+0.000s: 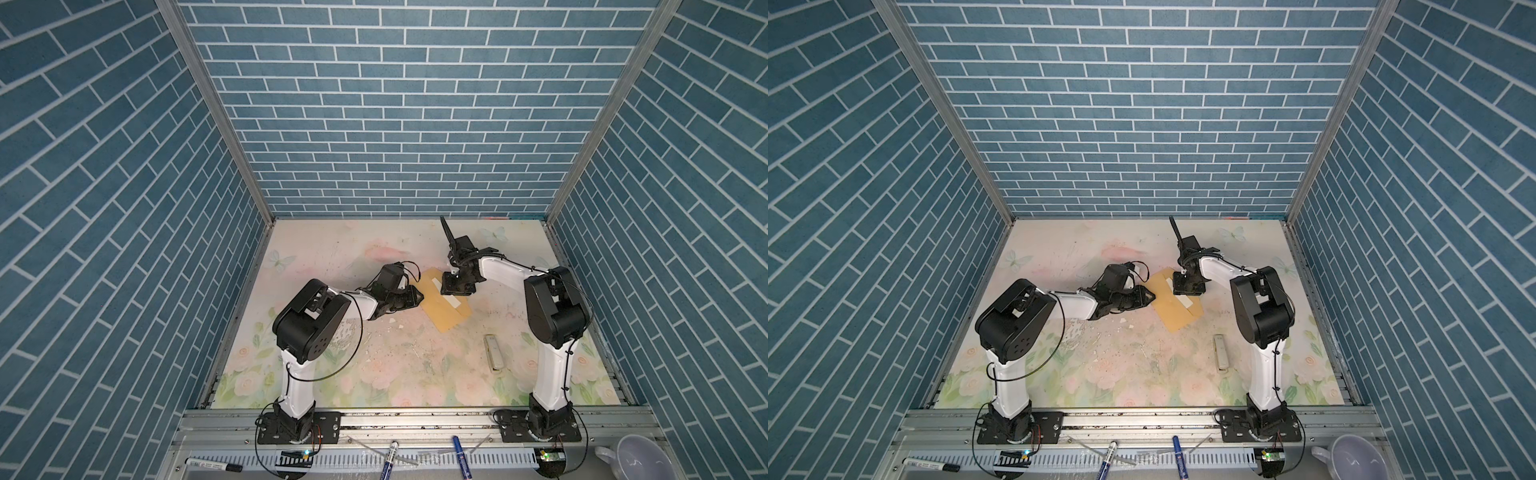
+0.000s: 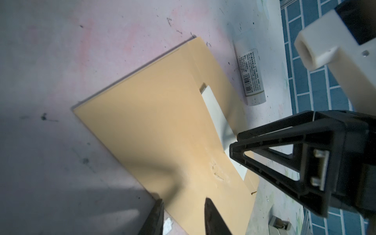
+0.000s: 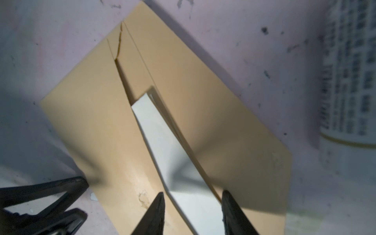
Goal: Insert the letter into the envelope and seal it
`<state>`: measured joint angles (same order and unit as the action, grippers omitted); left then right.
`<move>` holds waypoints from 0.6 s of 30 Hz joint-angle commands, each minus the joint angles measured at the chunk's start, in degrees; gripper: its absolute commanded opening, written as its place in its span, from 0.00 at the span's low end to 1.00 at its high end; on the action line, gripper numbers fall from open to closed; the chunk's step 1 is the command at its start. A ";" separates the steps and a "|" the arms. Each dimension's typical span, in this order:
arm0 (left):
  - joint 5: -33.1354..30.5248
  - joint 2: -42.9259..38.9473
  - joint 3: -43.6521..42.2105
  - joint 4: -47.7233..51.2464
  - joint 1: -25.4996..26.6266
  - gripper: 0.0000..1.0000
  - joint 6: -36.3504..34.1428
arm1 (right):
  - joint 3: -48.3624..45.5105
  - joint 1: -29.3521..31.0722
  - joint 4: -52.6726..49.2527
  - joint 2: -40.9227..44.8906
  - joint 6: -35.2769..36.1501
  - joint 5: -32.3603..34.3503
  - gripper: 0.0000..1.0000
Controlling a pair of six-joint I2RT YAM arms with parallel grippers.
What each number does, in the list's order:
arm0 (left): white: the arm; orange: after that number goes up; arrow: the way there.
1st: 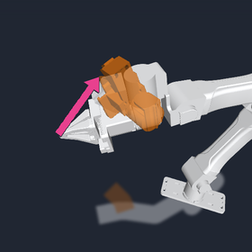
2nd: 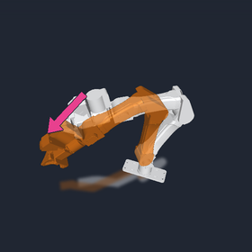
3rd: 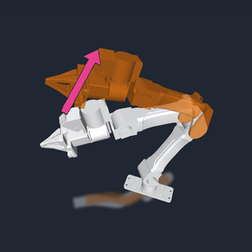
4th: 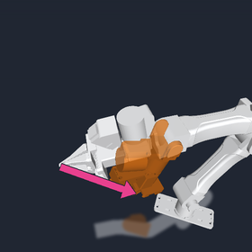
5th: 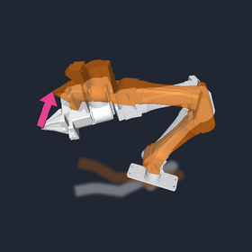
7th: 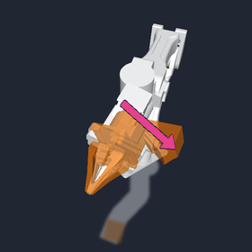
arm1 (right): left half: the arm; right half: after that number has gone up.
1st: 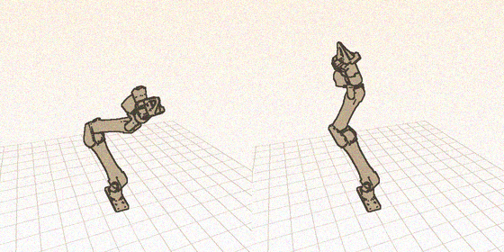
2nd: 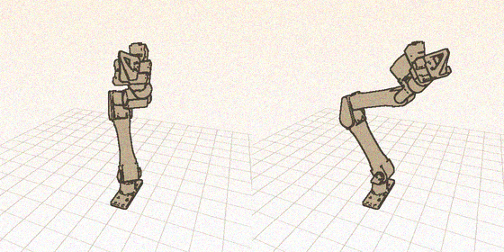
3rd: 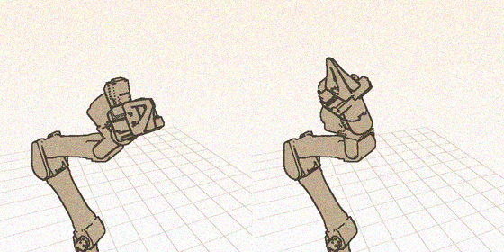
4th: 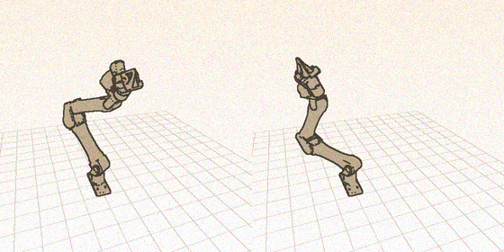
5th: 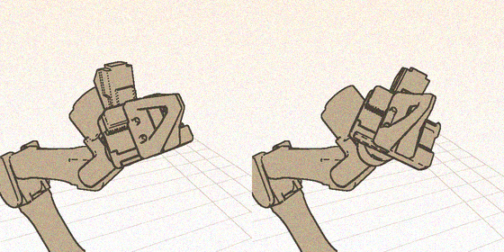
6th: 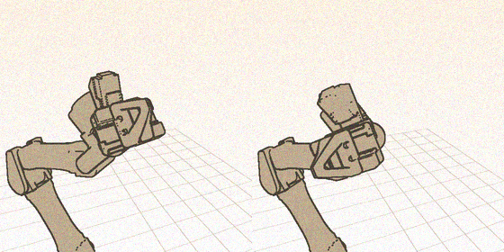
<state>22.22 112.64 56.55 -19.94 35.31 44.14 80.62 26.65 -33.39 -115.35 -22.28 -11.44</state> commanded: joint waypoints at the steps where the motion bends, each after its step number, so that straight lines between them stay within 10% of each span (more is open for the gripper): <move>1: 0.47 1.79 1.10 1.27 0.55 0.34 -0.29 | -1.22 -0.11 0.24 -1.36 -1.60 -2.51 0.45; 18: 0.37 2.23 1.63 1.15 0.81 0.34 -0.08 | -2.92 0.78 1.39 -1.63 -4.86 -8.02 0.43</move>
<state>22.20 113.16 57.19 -19.97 35.44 44.18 79.96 26.57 -31.44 -115.72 -25.26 -16.75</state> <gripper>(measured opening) 0.337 0.433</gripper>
